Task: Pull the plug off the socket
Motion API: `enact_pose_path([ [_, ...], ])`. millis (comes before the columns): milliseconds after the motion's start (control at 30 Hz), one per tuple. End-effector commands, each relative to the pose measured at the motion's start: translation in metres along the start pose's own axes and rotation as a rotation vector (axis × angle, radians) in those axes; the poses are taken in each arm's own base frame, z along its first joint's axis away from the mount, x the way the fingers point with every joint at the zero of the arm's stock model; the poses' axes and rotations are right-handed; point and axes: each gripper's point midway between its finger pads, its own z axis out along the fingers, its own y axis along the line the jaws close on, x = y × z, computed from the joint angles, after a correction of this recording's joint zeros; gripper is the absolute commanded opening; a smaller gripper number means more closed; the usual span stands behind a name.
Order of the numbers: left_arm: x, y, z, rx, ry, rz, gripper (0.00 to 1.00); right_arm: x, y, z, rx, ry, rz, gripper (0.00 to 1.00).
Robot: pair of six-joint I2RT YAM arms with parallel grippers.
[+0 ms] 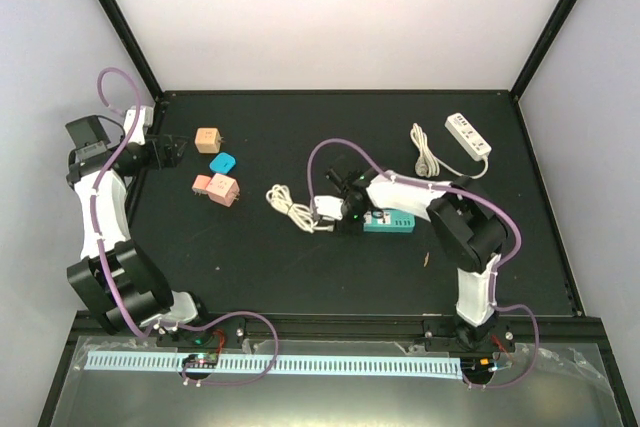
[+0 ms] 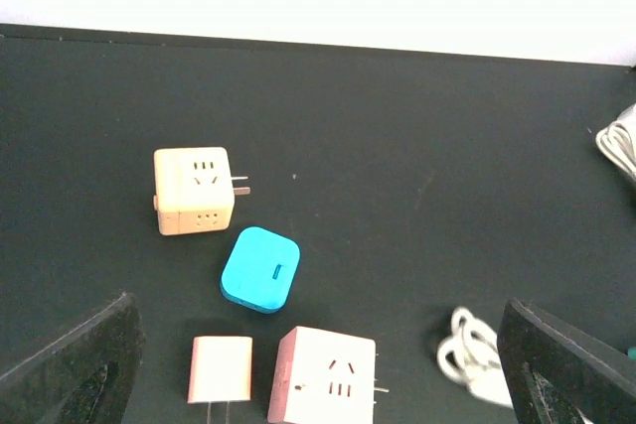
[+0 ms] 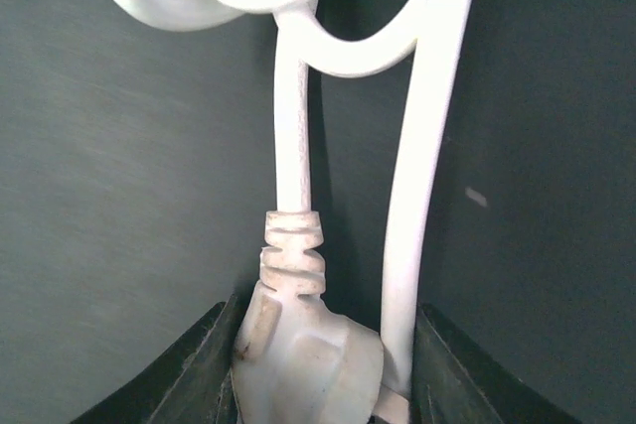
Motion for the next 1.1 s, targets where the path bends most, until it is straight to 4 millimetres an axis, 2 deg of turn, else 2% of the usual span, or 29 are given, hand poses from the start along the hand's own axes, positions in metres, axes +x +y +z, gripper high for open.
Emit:
enact_pose_path([
  [0, 0.0, -0.005, 0.0, 0.033, -0.013, -0.001, 0.99, 0.034, -0.044, -0.006, 0.024, 0.067, 0.136, 0.33],
  [400, -0.001, -0.011, 0.0, 0.038, -0.026, 0.037, 0.99, 0.092, -0.148, -0.016, 0.098, 0.089, 0.492, 0.34],
  [733, -0.002, -0.013, 0.004, 0.05, -0.028, 0.038, 0.99, 0.127, -0.214, -0.026, 0.166, 0.029, 0.802, 0.38],
  [900, 0.0, -0.016, 0.005, 0.046, -0.023, 0.057, 0.99, 0.139, -0.223, -0.031, 0.173, 0.035, 0.848, 0.46],
  [1067, 0.006, -0.02, 0.017, 0.008, 0.017, 0.109, 0.99, 0.127, -0.229, -0.05, 0.212, -0.047, 0.87, 0.63],
])
